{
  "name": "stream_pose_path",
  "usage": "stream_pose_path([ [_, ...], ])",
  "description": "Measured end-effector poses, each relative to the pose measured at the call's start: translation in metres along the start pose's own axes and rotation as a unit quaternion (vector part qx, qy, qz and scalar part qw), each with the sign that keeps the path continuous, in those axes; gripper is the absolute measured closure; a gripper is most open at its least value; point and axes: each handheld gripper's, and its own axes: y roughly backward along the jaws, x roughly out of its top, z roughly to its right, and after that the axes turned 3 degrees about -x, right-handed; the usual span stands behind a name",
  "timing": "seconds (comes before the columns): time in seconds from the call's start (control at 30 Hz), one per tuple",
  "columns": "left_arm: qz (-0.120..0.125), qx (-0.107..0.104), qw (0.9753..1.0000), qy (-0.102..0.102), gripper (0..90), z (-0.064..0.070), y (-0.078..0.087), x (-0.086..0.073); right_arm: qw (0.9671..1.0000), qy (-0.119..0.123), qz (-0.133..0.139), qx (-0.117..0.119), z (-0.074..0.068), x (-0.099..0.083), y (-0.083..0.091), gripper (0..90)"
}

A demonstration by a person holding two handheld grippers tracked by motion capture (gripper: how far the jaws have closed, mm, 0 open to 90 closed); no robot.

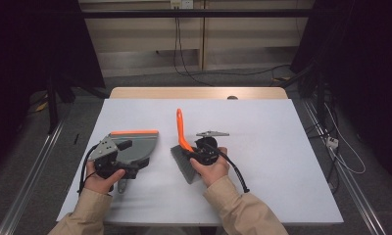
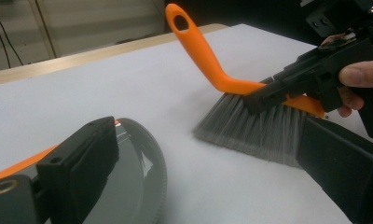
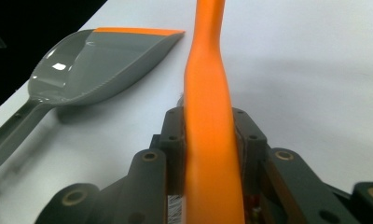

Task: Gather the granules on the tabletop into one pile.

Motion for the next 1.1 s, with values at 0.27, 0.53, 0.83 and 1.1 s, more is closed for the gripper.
stream_pose_path([
  [0.27, -0.001, 0.000, 1.0000, -0.004, 5.7, 0.002, -0.002, 0.001, 0.9996, -0.011, 0.005, -0.024, 0.013, -0.005, 0.015, 69.9],
  [0.53, -0.003, -0.002, 1.0000, -0.007, 5.7, 0.003, -0.003, 0.001, 0.9988, -0.025, 0.006, -0.040, 0.029, -0.007, 0.028, 69.9],
  [0.83, -0.004, -0.003, 0.9999, -0.009, 5.7, 0.003, -0.006, 0.001, 0.9982, -0.036, 0.011, -0.047, 0.040, -0.006, 0.035, 70.0],
  [1.1, -0.006, -0.005, 0.9999, -0.007, 5.7, 0.002, -0.008, 0.001, 0.9977, -0.061, 0.020, -0.022, 0.043, 0.003, 0.037, 70.7],
])
